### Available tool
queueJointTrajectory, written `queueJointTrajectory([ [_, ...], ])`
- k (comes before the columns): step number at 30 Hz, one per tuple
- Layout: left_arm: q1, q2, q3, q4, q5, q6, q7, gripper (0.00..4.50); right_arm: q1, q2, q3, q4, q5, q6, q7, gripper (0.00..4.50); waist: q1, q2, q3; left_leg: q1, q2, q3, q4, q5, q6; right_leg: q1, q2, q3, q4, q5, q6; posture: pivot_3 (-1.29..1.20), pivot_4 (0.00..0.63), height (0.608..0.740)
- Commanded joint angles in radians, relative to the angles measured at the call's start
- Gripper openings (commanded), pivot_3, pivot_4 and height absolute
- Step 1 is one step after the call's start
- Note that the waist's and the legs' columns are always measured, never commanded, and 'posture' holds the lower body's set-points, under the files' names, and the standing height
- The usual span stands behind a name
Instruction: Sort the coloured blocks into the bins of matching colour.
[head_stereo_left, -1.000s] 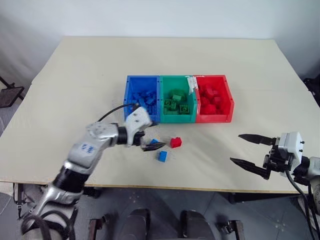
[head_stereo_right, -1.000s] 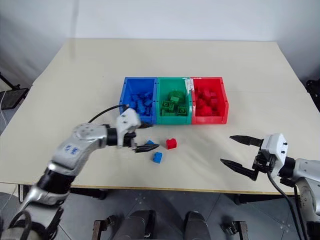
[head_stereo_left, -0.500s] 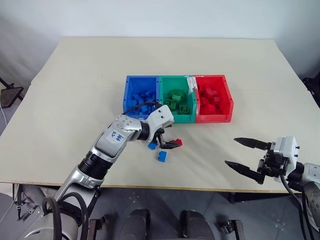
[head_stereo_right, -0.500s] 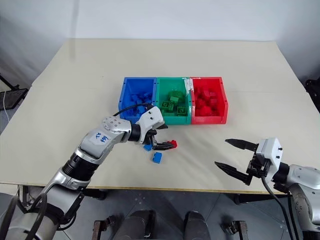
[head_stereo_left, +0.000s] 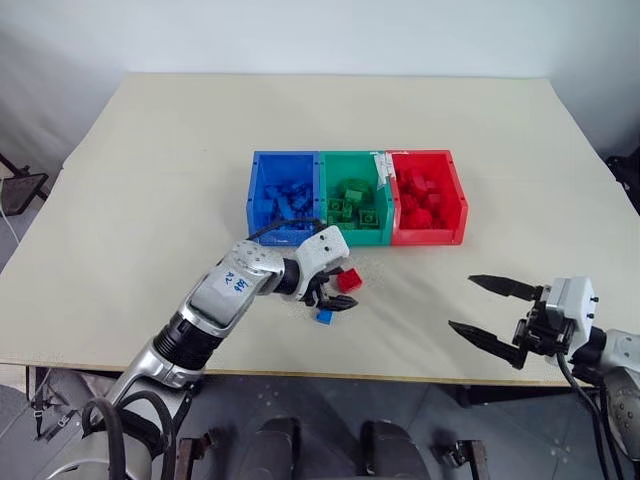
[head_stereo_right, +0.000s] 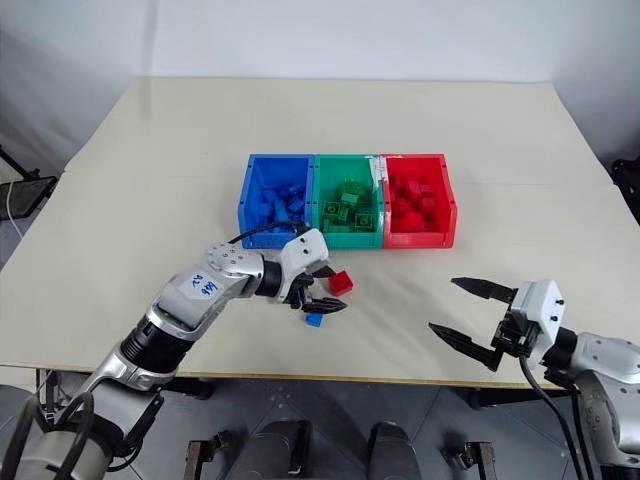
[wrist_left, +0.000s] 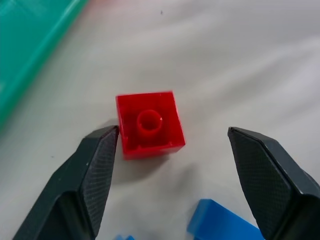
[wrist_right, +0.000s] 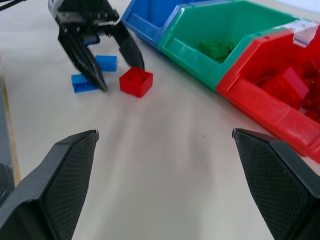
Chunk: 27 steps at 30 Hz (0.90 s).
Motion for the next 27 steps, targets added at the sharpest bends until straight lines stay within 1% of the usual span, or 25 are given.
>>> queueJointTrajectory([
  [1, -0.012, -0.028, 0.004, 0.037, 0.022, -0.051, 0.027, 3.67, -0.012, 0.000, -0.005, -0.014, 0.003, 0.004, -0.012, 4.50, 0.001, 0.000, 0.000, 0.000, 0.000, 0.000, 0.000, 0.000, 0.000, 0.000, 0.000, 0.000, 0.000, 0.000, 0.000, 0.00, 0.150, 0.740],
  [7, -0.012, -0.044, 0.014, 0.094, 0.036, -0.083, 0.036, 3.67, -0.012, -0.003, -0.006, -0.024, 0.003, 0.014, -0.021, 4.50, 0.000, 0.000, 0.000, 0.000, 0.000, 0.000, 0.000, 0.000, 0.000, 0.000, 0.000, 0.000, 0.001, 0.000, 0.000, 0.00, 0.150, 0.740],
  [10, -0.006, -0.053, 0.006, 0.116, 0.044, -0.096, 0.036, 3.08, -0.014, -0.003, -0.003, -0.034, 0.002, 0.021, -0.028, 4.50, 0.000, 0.000, 0.000, 0.000, 0.000, 0.000, 0.000, 0.000, 0.000, 0.000, 0.000, 0.000, 0.000, 0.000, 0.000, 0.00, 0.150, 0.740],
  [15, 0.001, -0.060, 0.017, 0.111, 0.041, -0.105, 0.036, 1.53, -0.013, -0.001, -0.001, -0.039, 0.010, 0.025, -0.024, 4.50, 0.001, 0.000, 0.000, 0.000, 0.000, 0.000, 0.000, 0.000, 0.000, 0.000, 0.000, 0.000, 0.001, 0.000, 0.000, 0.00, 0.150, 0.740],
  [17, 0.009, -0.051, 0.028, 0.105, 0.035, -0.124, 0.024, 1.47, -0.011, 0.002, -0.002, -0.044, 0.016, 0.026, -0.023, 4.50, 0.000, 0.000, 0.000, 0.000, 0.000, 0.000, 0.000, 0.000, 0.000, 0.000, 0.000, 0.000, 0.001, 0.000, 0.000, 0.00, 0.150, 0.740],
  [18, 0.018, -0.055, 0.052, 0.101, 0.023, -0.169, 0.021, 1.47, -0.006, 0.009, -0.009, -0.052, 0.025, 0.029, -0.031, 4.50, 0.000, 0.000, 0.000, 0.000, 0.000, 0.000, 0.000, 0.000, 0.000, 0.000, 0.000, 0.000, 0.001, 0.000, 0.000, 0.00, 0.150, 0.740],
  [20, 0.014, -0.104, 0.150, 0.126, -0.010, -0.326, 0.061, 1.47, 0.003, 0.034, -0.036, -0.069, 0.045, 0.029, -0.068, 4.50, 0.000, 0.000, 0.000, 0.000, 0.000, 0.000, 0.000, 0.000, 0.000, 0.000, 0.000, 0.000, 0.001, 0.000, 0.000, 0.00, 0.150, 0.740],
  [21, 0.003, -0.127, 0.190, 0.134, -0.040, -0.362, 0.054, 1.47, 0.007, 0.050, -0.053, -0.077, 0.057, 0.034, -0.097, 4.50, 0.001, 0.000, 0.000, 0.000, 0.001, 0.000, 0.000, 0.000, 0.000, 0.000, 0.000, 0.000, 0.001, 0.000, 0.000, 0.00, 0.150, 0.740],
  [24, -0.053, -0.173, 0.231, 0.166, -0.086, -0.409, 0.008, 1.47, 0.024, 0.088, -0.093, -0.095, 0.078, 0.049, -0.169, 4.50, 0.007, 0.000, 0.000, -0.001, 0.001, -0.001, 0.002, 0.000, 0.000, 0.000, -0.001, -0.001, 0.000, 0.000, 0.000, 0.00, 0.150, 0.740],
  [27, -0.160, -0.228, 0.238, 0.295, -0.059, -0.515, 0.015, 1.47, 0.036, 0.141, -0.134, -0.112, 0.089, 0.048, -0.261, 4.50, 0.016, 0.000, 0.000, -0.001, -0.001, 0.001, 0.003, 0.000, 0.000, 0.001, -0.001, -0.002, 0.000, 0.001, 0.001, 0.00, 0.150, 0.740],
])
